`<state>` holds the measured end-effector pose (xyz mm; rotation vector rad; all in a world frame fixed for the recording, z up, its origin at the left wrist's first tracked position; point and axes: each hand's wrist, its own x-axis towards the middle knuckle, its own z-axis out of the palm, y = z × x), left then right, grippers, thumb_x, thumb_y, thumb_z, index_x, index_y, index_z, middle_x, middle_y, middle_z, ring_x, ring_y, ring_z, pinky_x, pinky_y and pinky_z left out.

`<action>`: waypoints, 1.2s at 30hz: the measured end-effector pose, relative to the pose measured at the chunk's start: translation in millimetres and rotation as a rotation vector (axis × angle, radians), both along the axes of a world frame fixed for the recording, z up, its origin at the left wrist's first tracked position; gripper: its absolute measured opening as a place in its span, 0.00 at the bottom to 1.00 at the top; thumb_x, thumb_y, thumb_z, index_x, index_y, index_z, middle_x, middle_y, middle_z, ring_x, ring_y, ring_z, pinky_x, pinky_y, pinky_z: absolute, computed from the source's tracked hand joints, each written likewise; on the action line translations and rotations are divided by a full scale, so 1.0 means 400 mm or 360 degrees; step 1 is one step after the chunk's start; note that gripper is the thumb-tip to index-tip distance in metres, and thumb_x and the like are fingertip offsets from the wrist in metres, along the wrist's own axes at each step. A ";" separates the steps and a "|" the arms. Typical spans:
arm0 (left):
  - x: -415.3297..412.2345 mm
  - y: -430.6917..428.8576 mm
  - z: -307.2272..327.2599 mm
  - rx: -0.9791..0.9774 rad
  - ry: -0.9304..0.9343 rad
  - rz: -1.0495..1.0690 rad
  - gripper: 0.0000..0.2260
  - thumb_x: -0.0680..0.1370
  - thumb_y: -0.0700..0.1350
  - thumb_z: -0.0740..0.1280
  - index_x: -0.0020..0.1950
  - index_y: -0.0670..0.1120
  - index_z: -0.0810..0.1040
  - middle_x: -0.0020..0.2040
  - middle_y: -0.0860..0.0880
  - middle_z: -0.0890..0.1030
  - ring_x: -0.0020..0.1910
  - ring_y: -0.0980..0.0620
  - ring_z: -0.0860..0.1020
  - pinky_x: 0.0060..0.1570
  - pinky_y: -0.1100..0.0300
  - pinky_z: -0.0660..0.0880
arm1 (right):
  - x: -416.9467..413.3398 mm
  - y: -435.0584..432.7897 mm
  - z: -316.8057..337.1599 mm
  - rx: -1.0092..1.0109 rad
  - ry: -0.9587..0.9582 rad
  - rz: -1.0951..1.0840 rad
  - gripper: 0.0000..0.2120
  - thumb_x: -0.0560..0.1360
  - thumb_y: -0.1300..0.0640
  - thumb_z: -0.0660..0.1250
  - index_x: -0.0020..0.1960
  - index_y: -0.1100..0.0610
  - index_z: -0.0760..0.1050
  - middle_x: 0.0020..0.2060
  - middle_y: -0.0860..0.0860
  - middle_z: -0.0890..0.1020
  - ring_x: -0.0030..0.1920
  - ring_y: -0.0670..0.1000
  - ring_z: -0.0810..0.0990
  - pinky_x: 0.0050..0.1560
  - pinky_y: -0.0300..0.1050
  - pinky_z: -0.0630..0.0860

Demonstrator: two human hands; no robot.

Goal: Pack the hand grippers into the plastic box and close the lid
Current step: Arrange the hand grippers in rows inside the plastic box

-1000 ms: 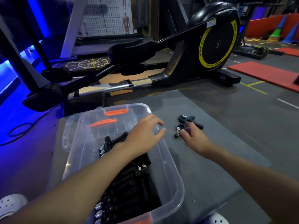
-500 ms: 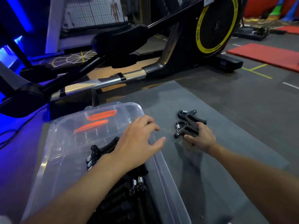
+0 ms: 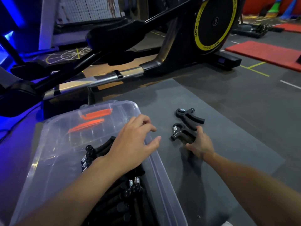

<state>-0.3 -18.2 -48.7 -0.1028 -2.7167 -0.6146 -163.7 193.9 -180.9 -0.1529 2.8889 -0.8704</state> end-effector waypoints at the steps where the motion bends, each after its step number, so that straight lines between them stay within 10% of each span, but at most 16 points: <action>1: 0.003 0.001 0.001 0.0000 -0.0015 0.0005 0.21 0.74 0.63 0.58 0.54 0.50 0.80 0.53 0.59 0.71 0.55 0.58 0.69 0.56 0.60 0.69 | 0.011 0.001 0.008 -0.0030 0.0006 0.0000 0.37 0.63 0.55 0.75 0.67 0.59 0.62 0.56 0.61 0.78 0.57 0.64 0.76 0.51 0.49 0.72; 9: 0.025 -0.024 0.037 0.0387 0.0012 0.0080 0.14 0.74 0.59 0.65 0.54 0.53 0.79 0.53 0.60 0.77 0.56 0.56 0.77 0.61 0.48 0.72 | 0.100 -0.022 0.206 -0.0443 0.0172 0.0156 0.31 0.63 0.56 0.76 0.62 0.55 0.67 0.53 0.51 0.80 0.50 0.54 0.78 0.46 0.44 0.71; 19: 0.120 -0.067 0.185 0.0860 0.0300 0.0264 0.13 0.74 0.44 0.74 0.54 0.57 0.78 0.47 0.57 0.81 0.45 0.61 0.79 0.46 0.67 0.74 | 0.321 -0.130 0.515 -0.1017 -0.0064 0.0381 0.27 0.68 0.55 0.74 0.61 0.50 0.64 0.46 0.49 0.84 0.38 0.45 0.83 0.37 0.39 0.74; 28: 0.203 -0.134 0.225 0.0850 0.0722 0.0304 0.09 0.73 0.41 0.75 0.52 0.48 0.82 0.48 0.54 0.81 0.46 0.56 0.81 0.47 0.63 0.78 | 0.476 -0.253 0.571 -0.1304 -0.0594 0.0663 0.17 0.76 0.54 0.68 0.61 0.56 0.67 0.44 0.56 0.82 0.42 0.52 0.80 0.56 0.55 0.78; 36: 0.202 -0.220 0.096 0.0556 0.0208 0.0272 0.08 0.77 0.42 0.70 0.54 0.52 0.82 0.47 0.57 0.78 0.47 0.59 0.77 0.48 0.62 0.72 | 0.394 -0.226 0.402 0.0060 0.0257 0.1092 0.28 0.81 0.45 0.55 0.77 0.57 0.56 0.77 0.51 0.59 0.77 0.49 0.54 0.76 0.46 0.53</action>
